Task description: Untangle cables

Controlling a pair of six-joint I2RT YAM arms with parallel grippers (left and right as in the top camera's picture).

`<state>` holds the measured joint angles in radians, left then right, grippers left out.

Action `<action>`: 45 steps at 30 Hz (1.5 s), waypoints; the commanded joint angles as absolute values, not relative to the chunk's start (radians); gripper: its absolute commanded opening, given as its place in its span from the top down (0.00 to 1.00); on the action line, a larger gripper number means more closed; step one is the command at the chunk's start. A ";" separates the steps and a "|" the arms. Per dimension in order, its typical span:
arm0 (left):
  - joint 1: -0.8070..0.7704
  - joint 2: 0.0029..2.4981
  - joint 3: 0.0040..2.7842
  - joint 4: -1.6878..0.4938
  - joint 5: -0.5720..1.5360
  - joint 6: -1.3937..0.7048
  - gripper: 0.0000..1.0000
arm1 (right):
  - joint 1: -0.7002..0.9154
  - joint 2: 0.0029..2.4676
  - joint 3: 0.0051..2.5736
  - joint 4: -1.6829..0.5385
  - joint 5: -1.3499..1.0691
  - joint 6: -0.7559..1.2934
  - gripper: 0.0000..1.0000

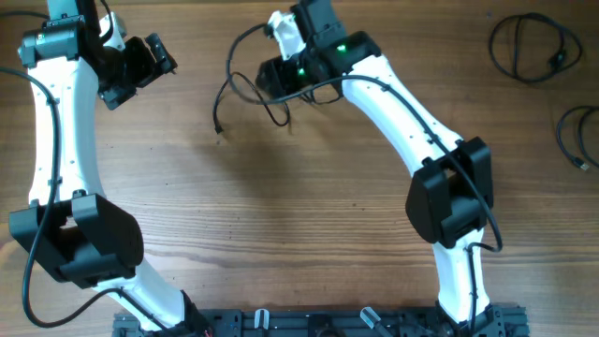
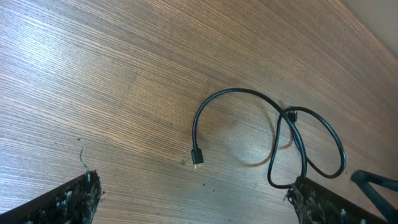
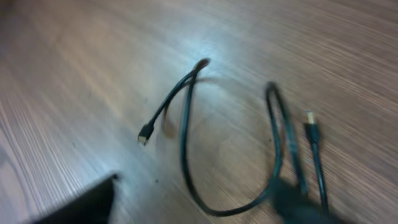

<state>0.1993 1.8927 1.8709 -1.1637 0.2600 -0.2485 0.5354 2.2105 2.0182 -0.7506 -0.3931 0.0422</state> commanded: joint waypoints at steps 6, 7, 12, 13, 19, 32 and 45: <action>0.227 1.899 1.864 -1.143 0.243 -0.244 0.00 | 0.630 2.226 2.020 -0.744 -0.017 -0.130 0.00; 0.236 1.899 1.864 -1.142 0.243 -0.244 0.00 | 0.637 2.229 2.020 -0.736 0.040 -0.131 0.00; 0.269 1.899 1.864 -1.150 0.242 -0.244 0.00 | 0.642 2.264 2.020 -0.694 0.173 -0.127 0.00; 0.275 1.899 1.864 -1.152 0.242 -0.244 0.00 | 0.641 2.270 2.020 -0.693 0.155 -0.130 0.01; 0.297 1.899 1.864 -1.164 0.242 -0.244 0.00 | 0.643 2.326 2.020 -0.692 0.044 -0.132 0.00; 0.297 1.899 1.864 -1.172 0.242 -0.244 0.00 | 0.640 2.328 2.024 -0.724 0.044 -0.050 0.96; 0.210 1.899 1.864 -1.177 0.242 -0.243 0.00 | 0.499 1.896 2.024 -0.985 -0.146 0.070 0.96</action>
<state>0.2558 1.8927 1.8709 -1.1820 0.2485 -0.2485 0.5678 2.0613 2.0163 -0.9363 -0.0277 0.0383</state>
